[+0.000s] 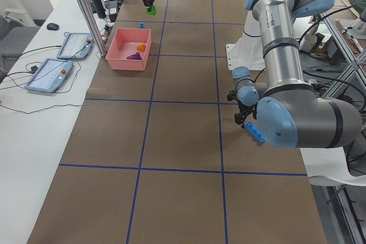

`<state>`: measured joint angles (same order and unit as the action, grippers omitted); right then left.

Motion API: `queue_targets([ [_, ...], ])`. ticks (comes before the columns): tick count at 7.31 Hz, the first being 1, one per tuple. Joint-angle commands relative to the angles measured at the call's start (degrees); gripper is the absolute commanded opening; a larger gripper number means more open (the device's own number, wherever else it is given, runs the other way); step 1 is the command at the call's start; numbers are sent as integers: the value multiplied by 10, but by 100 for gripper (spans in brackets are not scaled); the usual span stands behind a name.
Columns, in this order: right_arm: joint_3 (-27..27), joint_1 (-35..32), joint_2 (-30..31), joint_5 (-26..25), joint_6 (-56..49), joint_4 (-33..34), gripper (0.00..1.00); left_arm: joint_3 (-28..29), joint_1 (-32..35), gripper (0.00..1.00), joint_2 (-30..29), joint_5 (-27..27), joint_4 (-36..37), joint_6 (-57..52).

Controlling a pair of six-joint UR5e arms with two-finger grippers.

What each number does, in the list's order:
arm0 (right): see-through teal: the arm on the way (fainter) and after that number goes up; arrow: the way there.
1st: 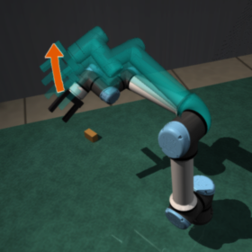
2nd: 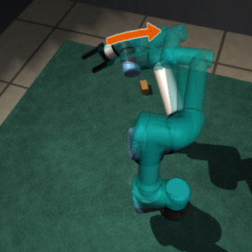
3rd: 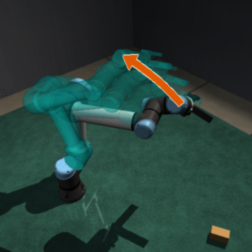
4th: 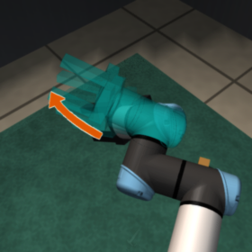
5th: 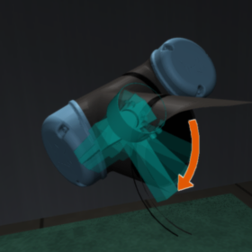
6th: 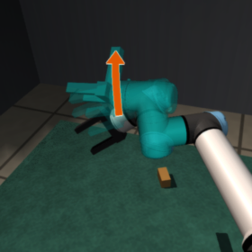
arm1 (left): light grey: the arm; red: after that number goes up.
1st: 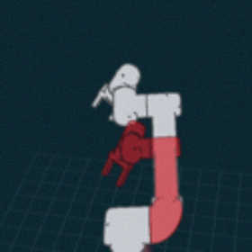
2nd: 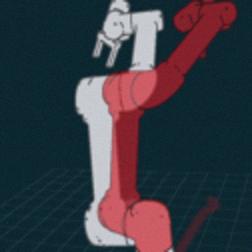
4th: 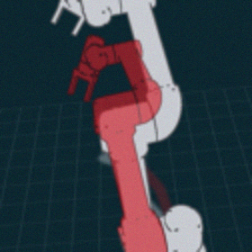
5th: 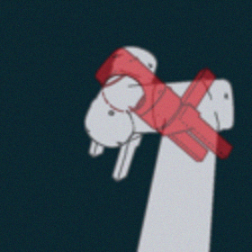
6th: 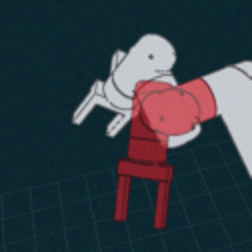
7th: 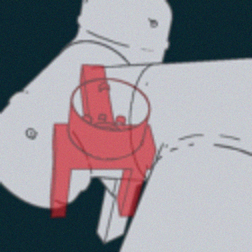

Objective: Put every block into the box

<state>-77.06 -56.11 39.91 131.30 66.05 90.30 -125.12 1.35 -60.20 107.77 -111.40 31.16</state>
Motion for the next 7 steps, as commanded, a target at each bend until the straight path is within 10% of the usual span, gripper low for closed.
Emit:
queue_targets([
  [1, 81, 39, -37, -48, 81, -98, 0, 6, -38, 94, 2, -18, -1, 33],
  [5, 155, 87, -93, -134, 140, -130, 0, 23, -50, 84, 3, -41, -2, 34],
  [7, 175, 96, -95, -143, 141, -168, 99, 29, -54, 66, 4, -41, -1, 36],
])
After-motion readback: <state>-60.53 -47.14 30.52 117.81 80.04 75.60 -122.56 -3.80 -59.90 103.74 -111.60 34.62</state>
